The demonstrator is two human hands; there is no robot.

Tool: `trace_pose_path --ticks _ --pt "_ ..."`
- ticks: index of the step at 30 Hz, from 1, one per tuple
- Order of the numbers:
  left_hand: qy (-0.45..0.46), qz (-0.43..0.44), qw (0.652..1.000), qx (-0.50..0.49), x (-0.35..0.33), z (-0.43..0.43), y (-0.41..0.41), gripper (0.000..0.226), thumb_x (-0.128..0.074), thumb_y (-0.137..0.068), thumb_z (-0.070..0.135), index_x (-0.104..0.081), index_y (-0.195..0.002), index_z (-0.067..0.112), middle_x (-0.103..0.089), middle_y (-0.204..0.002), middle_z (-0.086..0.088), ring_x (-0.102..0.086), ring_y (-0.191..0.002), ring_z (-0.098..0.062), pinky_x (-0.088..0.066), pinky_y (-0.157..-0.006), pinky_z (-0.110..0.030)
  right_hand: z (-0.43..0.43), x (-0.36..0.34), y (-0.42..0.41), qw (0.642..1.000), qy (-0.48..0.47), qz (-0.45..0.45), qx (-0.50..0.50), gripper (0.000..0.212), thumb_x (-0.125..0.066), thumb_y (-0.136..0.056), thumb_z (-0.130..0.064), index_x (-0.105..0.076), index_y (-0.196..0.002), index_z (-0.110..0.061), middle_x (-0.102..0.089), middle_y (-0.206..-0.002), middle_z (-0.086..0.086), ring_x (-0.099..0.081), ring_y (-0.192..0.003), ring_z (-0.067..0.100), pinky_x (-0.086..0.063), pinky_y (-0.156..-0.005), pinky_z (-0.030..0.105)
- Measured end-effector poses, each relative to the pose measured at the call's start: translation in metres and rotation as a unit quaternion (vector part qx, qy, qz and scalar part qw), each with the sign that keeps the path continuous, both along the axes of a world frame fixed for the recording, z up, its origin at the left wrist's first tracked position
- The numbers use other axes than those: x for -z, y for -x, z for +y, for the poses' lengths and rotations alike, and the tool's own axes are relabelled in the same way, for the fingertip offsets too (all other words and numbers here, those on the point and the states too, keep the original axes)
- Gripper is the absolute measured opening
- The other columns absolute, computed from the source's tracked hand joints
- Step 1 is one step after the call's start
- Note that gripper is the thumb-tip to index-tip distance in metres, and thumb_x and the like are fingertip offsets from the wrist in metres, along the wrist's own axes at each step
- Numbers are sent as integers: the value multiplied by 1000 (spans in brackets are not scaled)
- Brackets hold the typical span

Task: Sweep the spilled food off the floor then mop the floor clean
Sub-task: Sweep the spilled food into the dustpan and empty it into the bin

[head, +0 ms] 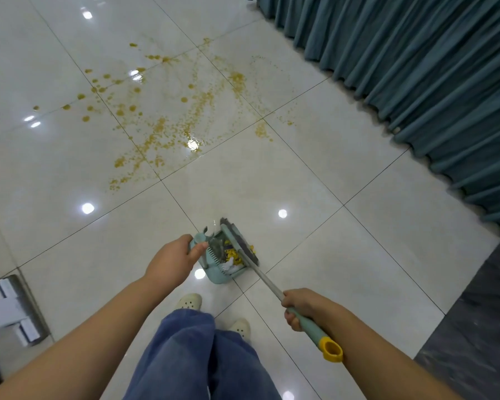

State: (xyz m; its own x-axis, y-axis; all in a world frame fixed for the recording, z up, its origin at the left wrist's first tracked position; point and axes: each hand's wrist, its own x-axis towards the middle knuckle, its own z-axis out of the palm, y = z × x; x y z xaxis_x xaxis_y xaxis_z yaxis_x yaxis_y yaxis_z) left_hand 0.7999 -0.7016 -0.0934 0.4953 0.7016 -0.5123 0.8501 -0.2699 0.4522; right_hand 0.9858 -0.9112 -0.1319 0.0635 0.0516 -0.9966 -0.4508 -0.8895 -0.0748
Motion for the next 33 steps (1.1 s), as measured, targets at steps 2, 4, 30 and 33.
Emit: trace_pose_path --ticks 2,4,30,33 --pt "4 0 1000 0 -1 1 1 42 -38 -94 52 -52 -85 13 -58 -69 -3 -55 -64 -19 -51 -69 -38 -5 -9 -4 1000 -11 -3 1 14 -39 -94 -5 -52 -94 -12 -41 -59 8 -36 -44 13 -36 -35 17" --pt "8 -1 1000 0 -4 1 2 41 -38 -94 51 -52 -84 14 -57 -67 -2 -54 -62 -17 -51 -70 -38 -12 -18 -15 1000 -18 -15 -2 25 -39 -94 -4 -54 -112 -14 -42 -61 8 -36 -48 13 -35 -36 17" --pt "8 5 1000 -24 -6 -12 35 36 -39 -95 48 -45 -76 19 -57 -63 -1 -51 -58 -15 -40 -55 -28 -29 -22 -18 998 -26 -46 -39 41 -38 -92 1 -23 -130 5 -41 -63 10 -34 -46 13 -33 -38 18" --pt "15 -4 999 -32 -9 -12 39 37 -40 -95 48 -46 -74 18 -57 -63 -2 -51 -56 -15 -42 -55 -29 -37 -29 -29 995 -23 -79 -52 34 -39 -91 4 -55 -121 -1 -42 -65 11 -34 -45 15 -31 -39 17"
